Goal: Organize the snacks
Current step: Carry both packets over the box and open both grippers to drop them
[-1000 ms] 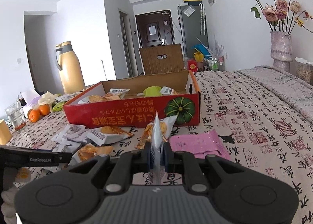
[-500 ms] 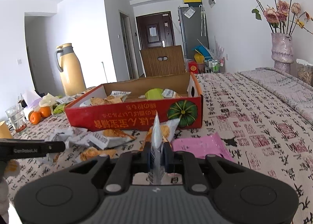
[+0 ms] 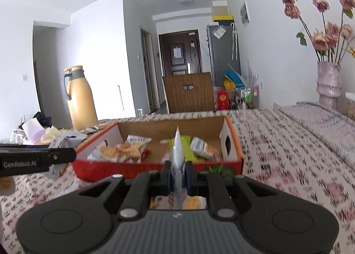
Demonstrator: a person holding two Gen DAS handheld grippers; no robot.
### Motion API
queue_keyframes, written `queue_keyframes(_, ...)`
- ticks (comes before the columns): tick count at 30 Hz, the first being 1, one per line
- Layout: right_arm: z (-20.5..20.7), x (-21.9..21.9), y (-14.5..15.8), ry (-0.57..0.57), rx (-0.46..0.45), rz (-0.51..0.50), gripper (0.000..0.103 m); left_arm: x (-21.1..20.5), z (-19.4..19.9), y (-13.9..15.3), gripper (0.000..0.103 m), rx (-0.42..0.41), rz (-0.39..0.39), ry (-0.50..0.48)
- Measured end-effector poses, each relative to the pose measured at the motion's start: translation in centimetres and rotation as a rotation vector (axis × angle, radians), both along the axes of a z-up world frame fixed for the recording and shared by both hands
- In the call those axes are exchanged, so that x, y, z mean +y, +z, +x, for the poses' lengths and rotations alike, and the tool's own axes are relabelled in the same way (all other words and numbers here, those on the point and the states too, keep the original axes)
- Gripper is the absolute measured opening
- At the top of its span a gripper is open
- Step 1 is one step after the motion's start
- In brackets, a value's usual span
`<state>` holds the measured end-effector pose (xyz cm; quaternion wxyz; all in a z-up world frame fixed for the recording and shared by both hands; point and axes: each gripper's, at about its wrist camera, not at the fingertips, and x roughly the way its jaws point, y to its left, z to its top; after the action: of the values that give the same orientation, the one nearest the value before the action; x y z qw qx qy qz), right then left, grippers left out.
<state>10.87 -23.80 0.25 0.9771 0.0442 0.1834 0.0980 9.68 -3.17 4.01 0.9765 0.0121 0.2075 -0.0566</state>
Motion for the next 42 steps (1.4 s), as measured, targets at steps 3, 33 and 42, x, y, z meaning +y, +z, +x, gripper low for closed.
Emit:
queue_keyframes(3,1.3,0.5,0.8,0.001,-0.032,-0.009,0.012,-0.8,1.2,0.8,0.044,-0.019,0.004,-0.009)
queue_keyframes(33,13.0,1.1,-0.8,-0.038,0.015,-0.012,0.013,-0.2,12.9,-1.3,0.044,0.019,-0.035,0.046)
queue_keyframes(42,12.5,1.3,-0.9,-0.057,0.018,-0.027,0.059,0.4,12.0,-1.0,0.085,-0.024,-0.062,0.068)
